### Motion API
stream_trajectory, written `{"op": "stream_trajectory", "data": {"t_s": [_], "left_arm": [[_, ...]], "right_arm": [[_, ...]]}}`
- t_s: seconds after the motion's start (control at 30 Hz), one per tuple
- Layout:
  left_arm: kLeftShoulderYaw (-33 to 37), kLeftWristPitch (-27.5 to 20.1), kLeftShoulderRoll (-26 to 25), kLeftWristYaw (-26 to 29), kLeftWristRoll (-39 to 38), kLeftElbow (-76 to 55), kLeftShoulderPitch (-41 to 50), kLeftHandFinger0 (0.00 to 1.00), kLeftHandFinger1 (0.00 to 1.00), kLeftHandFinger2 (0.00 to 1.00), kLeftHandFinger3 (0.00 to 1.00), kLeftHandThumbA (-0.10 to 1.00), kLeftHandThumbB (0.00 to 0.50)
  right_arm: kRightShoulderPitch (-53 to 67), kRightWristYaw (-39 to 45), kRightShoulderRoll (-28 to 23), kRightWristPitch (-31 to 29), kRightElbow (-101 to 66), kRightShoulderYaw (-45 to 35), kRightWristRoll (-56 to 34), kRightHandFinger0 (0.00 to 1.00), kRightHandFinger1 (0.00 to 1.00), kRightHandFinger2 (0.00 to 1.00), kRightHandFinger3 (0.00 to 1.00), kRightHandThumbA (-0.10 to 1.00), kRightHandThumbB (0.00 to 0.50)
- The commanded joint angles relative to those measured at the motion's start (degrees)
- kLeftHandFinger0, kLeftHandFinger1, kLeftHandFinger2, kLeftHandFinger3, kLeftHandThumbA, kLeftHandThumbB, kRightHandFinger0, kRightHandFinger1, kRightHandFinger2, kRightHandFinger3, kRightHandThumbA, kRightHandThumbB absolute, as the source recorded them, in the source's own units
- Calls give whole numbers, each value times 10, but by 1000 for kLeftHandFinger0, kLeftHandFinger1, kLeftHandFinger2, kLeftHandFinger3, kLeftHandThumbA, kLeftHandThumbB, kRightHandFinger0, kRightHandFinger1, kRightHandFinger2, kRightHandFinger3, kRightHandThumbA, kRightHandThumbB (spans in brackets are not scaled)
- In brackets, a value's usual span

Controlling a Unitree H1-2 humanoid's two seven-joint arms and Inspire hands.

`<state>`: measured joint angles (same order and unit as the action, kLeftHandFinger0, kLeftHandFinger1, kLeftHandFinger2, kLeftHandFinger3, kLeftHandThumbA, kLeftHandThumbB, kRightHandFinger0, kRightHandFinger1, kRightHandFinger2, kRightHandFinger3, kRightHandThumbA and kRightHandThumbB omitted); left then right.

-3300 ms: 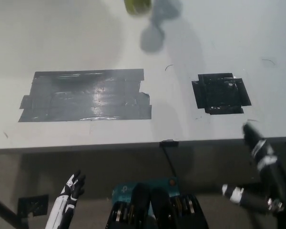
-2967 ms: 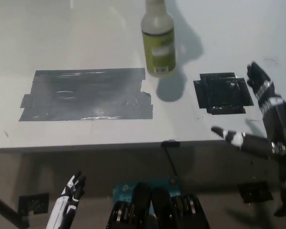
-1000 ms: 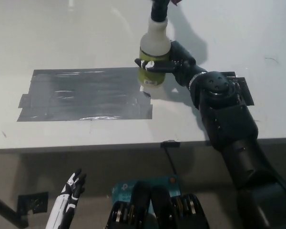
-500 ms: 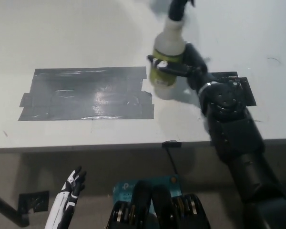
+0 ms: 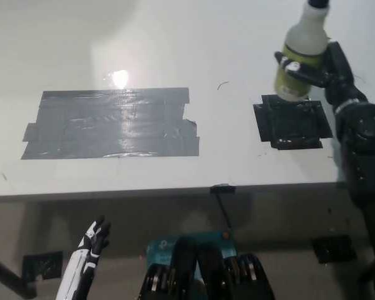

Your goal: A person hands a spray bottle to the robot which it grabs with its right hand and places on the black spot infront of it on the table

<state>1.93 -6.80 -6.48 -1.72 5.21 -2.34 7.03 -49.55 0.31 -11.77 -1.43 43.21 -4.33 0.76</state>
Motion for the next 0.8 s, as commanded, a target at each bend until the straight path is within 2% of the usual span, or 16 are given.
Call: {"op": "stream_trajectory", "data": {"t_s": [0.0, 0.03, 0.1, 0.13, 0.27, 0.3, 0.33, 0.37, 0.47, 0.63, 0.67, 0.7, 0.73, 0.77], "left_arm": [[-7, -16, -3, -1, -10, -12, 1, 1000, 1000, 1000, 1000, 933, 1], [-8, -15, -2, 0, -11, -14, 1, 1000, 1000, 1000, 1000, 920, 0], [-8, -17, -2, 0, -10, -14, 2, 1000, 1000, 1000, 1000, 933, 0], [-8, -19, -3, 0, -8, -13, 2, 1000, 1000, 1000, 1000, 938, 0], [-8, -21, -5, -1, -7, -11, 1, 1000, 1000, 1000, 1000, 964, 1], [-8, -22, -5, -1, -8, -11, 1, 1000, 1000, 1000, 1000, 965, 1], [-8, -21, -4, -2, -8, -12, 1, 1000, 1000, 1000, 1000, 965, 1], [-9, -21, -4, -2, -10, -12, 1, 1000, 1000, 1000, 1000, 963, 0], [-9, -22, -5, -3, -10, -11, 1, 1000, 1000, 1000, 1000, 960, 0], [-11, -22, -3, -4, -15, -11, 1, 1000, 1000, 1000, 1000, 950, 0], [-11, -20, -3, -4, -15, -12, 1, 1000, 1000, 1000, 1000, 949, 0], [-10, -20, -1, -4, -15, -13, 2, 1000, 1000, 1000, 1000, 950, 0], [-10, -20, 0, -4, -15, -13, 3, 1000, 1000, 1000, 1000, 950, 0], [-9, -19, 0, -4, -14, -15, 3, 1000, 1000, 1000, 1000, 957, 0]], "right_arm": [[-25, -34, -15, -86, -6, -8, 9, 40, 272, 493, 429, 680, 452], [-21, -40, -17, -99, 1, -5, 15, 39, 235, 420, 378, 671, 418], [-18, -43, -16, -106, 6, -5, 16, 38, 225, 400, 355, 658, 423], [-16, -43, -14, -104, 8, -6, 14, 35, 220, 400, 354, 657, 439], [-5, -48, -7, -110, 10, -5, 15, 36, 230, 413, 351, 644, 443], [-4, -50, -5, -114, 13, -5, 16, 97, 230, 404, 319, 646, 446], [-4, -53, -3, -118, 17, -4, 17, 102, 236, 399, 309, 644, 442], [-2, -56, 0, -126, 21, -4, 17, 70, 227, 387, 266, 641, 443], [2, -62, 6, -135, 24, -3, 20, 23, 208, 376, 223, 638, 438], [12, -70, 17, -132, 13, 6, 34, 33, 216, 387, 242, 712, 432], [13, -68, 18, -132, 17, 8, 35, 74, 272, 467, 326, 709, 416], [21, -51, 16, -123, 15, 14, 33, 545, 810, 1000, 944, 772, 447], [24, -43, 14, -116, 13, 18, 34, 687, 863, 1000, 973, 778, 451], [30, -15, 8, -101, 7, 27, 30, 954, 1000, 1000, 1000, 836, 490]]}}
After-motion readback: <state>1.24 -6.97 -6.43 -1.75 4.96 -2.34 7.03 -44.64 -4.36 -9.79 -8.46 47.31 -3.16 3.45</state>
